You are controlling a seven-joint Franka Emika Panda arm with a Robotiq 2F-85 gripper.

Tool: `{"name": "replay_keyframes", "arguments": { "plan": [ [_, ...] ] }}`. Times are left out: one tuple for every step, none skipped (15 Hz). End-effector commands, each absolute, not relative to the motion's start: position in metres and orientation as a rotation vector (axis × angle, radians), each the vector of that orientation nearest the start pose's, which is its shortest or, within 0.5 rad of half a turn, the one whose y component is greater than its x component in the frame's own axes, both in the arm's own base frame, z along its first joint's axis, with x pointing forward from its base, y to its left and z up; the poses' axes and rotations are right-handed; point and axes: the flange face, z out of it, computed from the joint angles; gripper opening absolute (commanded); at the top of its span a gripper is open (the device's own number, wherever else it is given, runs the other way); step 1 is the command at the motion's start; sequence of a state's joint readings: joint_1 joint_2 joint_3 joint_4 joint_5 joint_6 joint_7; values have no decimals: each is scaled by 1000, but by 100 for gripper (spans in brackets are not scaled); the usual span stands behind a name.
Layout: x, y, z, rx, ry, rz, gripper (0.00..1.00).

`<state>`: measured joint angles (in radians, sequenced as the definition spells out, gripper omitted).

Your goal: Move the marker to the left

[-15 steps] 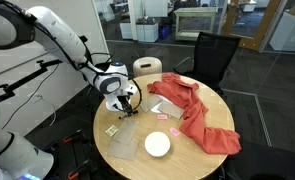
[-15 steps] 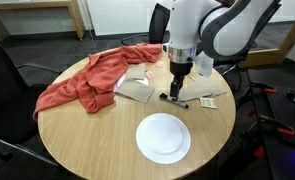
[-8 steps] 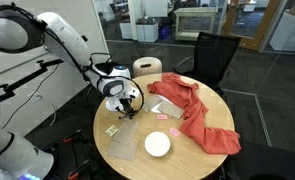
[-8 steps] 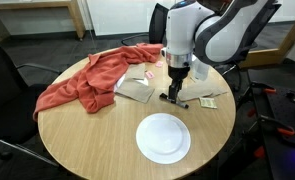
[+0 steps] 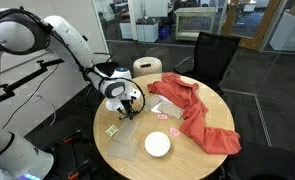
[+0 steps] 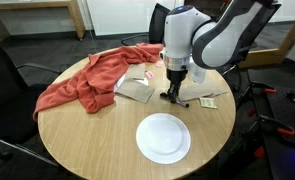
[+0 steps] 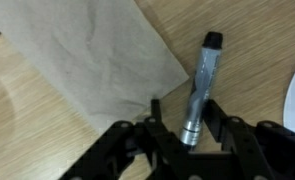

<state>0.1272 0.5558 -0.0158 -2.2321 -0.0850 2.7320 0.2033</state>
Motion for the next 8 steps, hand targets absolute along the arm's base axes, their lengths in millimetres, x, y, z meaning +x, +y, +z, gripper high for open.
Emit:
{"name": "replay_keyframes", "arguments": {
  "plan": [
    [527, 67, 115, -3192, 53, 42, 19],
    [527, 69, 116, -3193, 49, 36, 12],
    [527, 70, 118, -3192, 43, 35, 3],
    [528, 71, 120, -3195, 42, 32, 0],
    [529, 72, 124, -3195, 38, 32, 2],
    [531, 73, 128, -3195, 30, 27, 5],
    [534, 73, 132, -3195, 29, 26, 5],
    [538, 75, 138, -3192, 10, 13, 5]
  ]
}}
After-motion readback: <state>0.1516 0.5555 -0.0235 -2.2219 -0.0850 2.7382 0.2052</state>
